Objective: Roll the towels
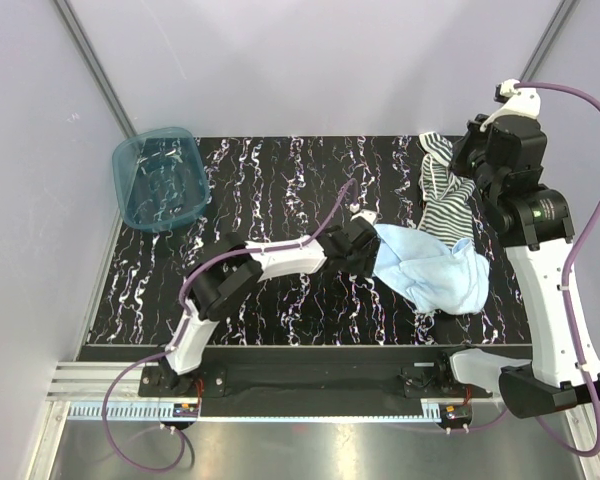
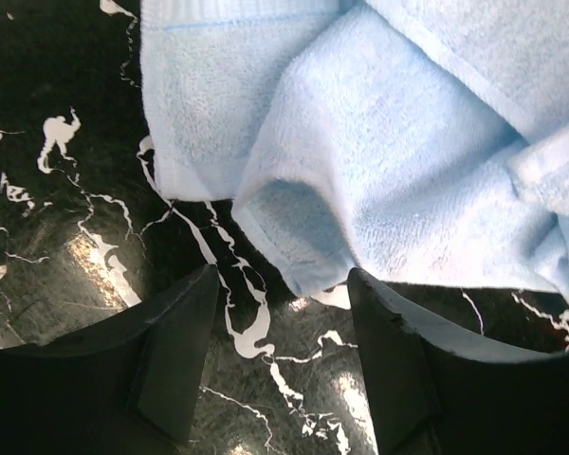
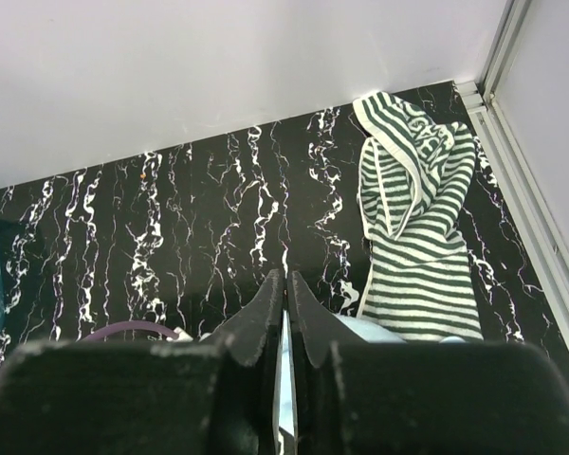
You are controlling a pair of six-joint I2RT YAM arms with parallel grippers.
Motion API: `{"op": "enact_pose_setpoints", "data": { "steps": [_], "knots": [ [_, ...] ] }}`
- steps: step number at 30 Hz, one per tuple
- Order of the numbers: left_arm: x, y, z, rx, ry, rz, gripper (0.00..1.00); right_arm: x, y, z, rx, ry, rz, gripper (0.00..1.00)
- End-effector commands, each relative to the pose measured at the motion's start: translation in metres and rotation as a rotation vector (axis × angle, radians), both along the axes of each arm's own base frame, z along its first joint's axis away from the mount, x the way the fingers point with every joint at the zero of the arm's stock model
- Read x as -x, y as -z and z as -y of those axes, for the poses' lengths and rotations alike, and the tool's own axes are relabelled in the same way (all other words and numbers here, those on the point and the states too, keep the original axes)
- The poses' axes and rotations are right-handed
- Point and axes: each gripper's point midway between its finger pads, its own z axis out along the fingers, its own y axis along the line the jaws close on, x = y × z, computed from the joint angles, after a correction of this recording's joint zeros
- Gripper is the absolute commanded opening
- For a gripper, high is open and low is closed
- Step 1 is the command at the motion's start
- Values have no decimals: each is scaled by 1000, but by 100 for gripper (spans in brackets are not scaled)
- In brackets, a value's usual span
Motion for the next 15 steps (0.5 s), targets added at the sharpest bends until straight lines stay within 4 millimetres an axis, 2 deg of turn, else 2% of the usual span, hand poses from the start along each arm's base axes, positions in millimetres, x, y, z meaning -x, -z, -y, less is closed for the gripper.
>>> {"op": "enact_pose_setpoints", "data": {
  "steps": [1, 5, 7, 9, 10, 14, 15],
  "knots": [
    [0, 32, -22, -148, -26, -13, 61, 3, -8, -1, -6, -7, 38, 9],
    [-5, 40, -32, -256, -43, 19, 57, 5, -6, -1, -7, -11, 38, 8],
    [-2, 50, -39, -331, -37, 29, 57, 6, -5, -2, -8, -14, 35, 8],
    [0, 50, -36, -357, -35, 40, 57, 7, -6, -1, -9, -14, 37, 8],
    [2, 55, -42, -388, -38, 35, 57, 7, -5, -2, -9, -17, 35, 8],
    [7, 58, -44, -377, -42, 30, 56, 10, -5, -3, -14, -23, 35, 8],
    [8, 60, -45, -379, -37, 27, 49, 10, -4, -2, -14, -23, 32, 8]
  ]
}}
